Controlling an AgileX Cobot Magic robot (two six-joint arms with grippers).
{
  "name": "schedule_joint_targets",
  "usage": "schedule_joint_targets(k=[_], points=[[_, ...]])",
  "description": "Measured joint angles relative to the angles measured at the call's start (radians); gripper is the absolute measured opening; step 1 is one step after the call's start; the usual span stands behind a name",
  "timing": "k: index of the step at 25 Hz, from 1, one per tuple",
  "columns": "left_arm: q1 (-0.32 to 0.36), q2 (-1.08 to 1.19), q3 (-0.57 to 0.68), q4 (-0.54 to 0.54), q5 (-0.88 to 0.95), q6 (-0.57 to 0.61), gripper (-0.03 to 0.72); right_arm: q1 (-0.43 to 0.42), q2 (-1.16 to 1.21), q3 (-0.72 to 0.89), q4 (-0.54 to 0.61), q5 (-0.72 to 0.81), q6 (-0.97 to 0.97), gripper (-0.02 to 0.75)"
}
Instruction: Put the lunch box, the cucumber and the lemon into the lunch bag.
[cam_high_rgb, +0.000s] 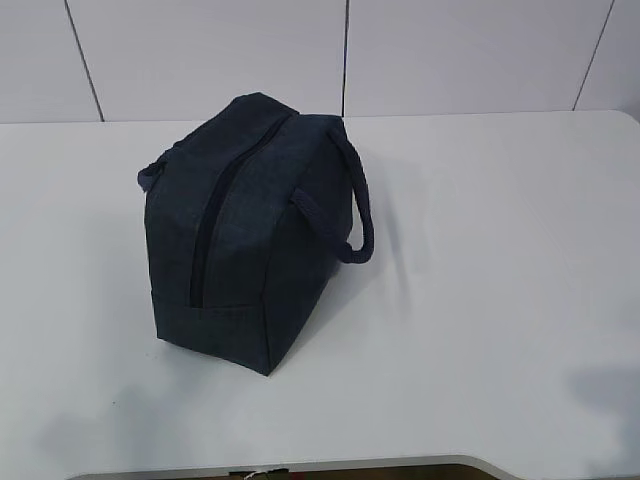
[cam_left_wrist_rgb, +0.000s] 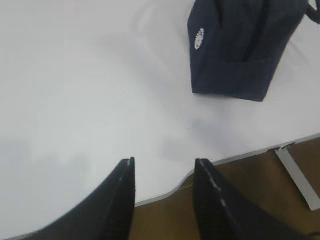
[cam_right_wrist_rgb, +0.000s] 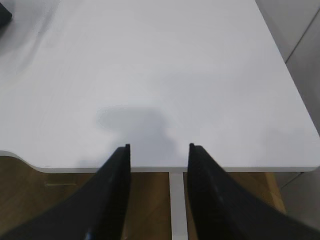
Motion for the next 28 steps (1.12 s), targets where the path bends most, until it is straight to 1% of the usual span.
schedule_joint_targets(k=[2,4,9,16,28], points=[[0.042,0.0,0.0,0.002,0.0,0.0,0.276,0.0,0.0,0.0,0.0,0.0,0.0,0.318],[0.059,0.0,0.0,0.004,0.0,0.0,0.275,0.0,0.0,0.0,0.0,0.0,0.0,0.317],[0.063,0.0,0.0,0.004,0.0,0.0,0.275,0.0,0.0,0.0,0.0,0.0,0.0,0.317],[0.063,0.0,0.0,0.004,0.0,0.001,0.254,0.0,0.0,0.0,0.0,0.0,0.0,0.316],[0.063,0.0,0.0,0.002,0.0,0.001,0.253,0.0,0.0,0.0,0.0,0.0,0.002,0.316]])
